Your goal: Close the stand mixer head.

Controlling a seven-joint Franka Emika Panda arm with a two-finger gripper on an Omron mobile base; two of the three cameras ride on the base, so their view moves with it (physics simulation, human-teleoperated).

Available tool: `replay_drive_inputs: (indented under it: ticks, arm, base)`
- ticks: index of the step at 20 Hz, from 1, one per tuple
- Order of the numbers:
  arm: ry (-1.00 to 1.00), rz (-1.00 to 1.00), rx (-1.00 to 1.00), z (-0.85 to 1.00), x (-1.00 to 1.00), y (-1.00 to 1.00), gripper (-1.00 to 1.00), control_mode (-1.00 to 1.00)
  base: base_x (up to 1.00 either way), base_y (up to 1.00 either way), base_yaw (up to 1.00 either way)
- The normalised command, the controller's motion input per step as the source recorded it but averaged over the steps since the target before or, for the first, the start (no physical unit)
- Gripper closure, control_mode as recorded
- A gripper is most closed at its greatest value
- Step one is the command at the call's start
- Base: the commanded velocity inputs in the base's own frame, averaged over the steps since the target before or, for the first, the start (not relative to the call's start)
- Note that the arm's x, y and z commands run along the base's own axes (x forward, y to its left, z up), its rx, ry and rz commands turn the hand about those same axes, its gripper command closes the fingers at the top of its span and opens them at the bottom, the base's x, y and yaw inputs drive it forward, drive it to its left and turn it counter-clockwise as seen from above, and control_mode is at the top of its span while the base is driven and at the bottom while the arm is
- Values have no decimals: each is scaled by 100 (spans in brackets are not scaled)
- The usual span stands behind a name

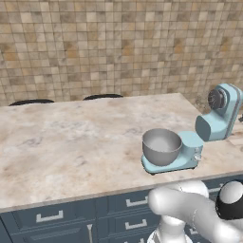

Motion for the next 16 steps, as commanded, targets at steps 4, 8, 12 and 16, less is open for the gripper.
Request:
replay_drive_inputs:
  ticks: [4,8,12,16]
  arm:
    - [-21,34,0,0,34,-56,-100,-100]
    - [-23,34,0,0,59,-32,-100,-100]
    - [-23,33,0,0,82,-19,-100,-100]
    - [-16,40,0,-6,100,3,-100,-100]
  base:
    - [0,0,0]
    - [0,0,0]
    - [0,0,0]
    - [0,0,0]
